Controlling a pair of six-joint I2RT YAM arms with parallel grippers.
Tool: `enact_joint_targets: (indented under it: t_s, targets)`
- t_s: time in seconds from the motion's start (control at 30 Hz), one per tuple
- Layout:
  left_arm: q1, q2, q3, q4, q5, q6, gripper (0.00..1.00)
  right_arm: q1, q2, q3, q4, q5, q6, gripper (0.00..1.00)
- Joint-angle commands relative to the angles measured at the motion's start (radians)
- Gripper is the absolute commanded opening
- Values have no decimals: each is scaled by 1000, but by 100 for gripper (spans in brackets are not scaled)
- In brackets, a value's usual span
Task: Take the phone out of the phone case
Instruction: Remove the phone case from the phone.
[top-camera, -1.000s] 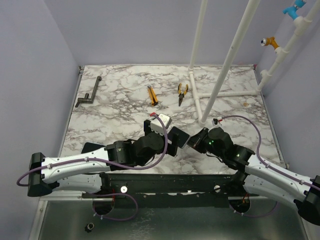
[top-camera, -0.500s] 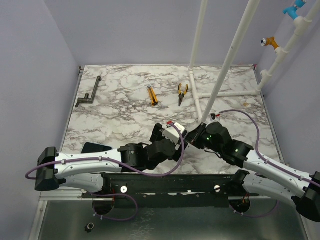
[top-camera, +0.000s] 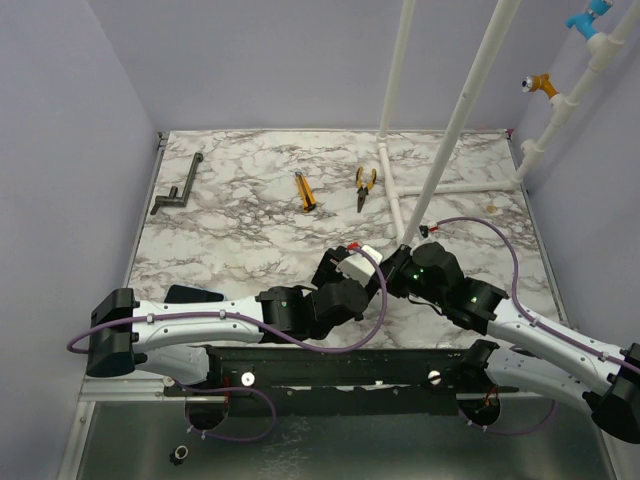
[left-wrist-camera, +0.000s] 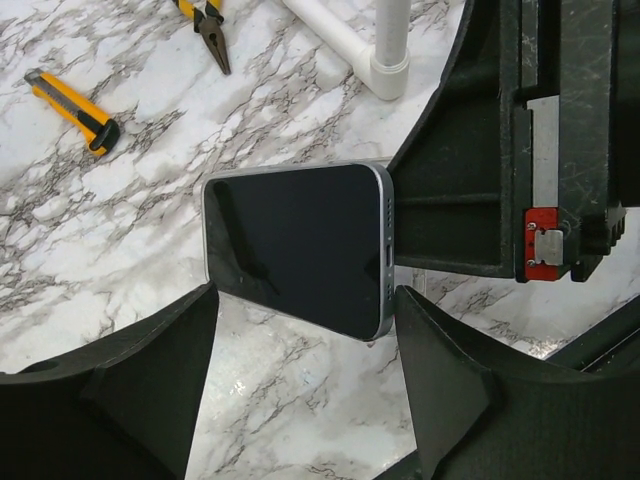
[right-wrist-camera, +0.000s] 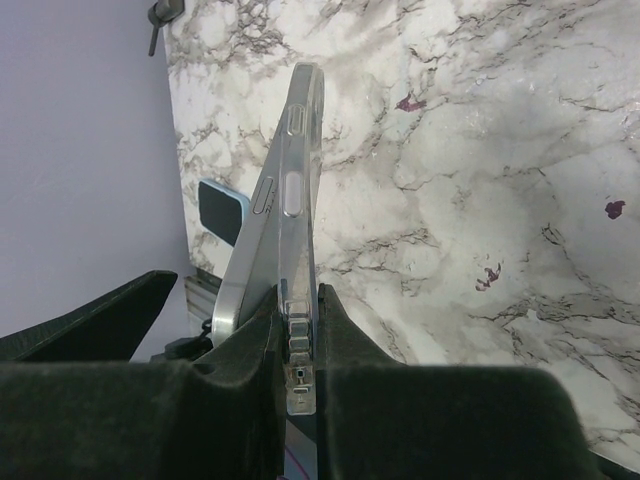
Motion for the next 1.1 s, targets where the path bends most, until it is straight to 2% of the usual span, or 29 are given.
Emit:
enact_joint_targets:
  t_s: [0.0, 0.33, 0.5, 0.83, 1.07]
  targets:
    - [-4, 5, 18, 2, -67, -33, 70, 3, 2, 4, 76, -40, 19, 0]
    - [-3, 31, 7, -17, -72, -72, 68, 2, 46, 47, 59, -71, 7, 0]
    - [-4, 38, 16, -23, -68, -87, 80, 2, 45, 55, 39, -61, 9, 0]
    - [-3, 42, 60, -78, -12, -129, 87, 2, 0, 44, 30, -20, -2, 0]
    - [-4, 111, 113, -143, 3, -142, 83, 2, -10, 33, 56, -38, 1, 0]
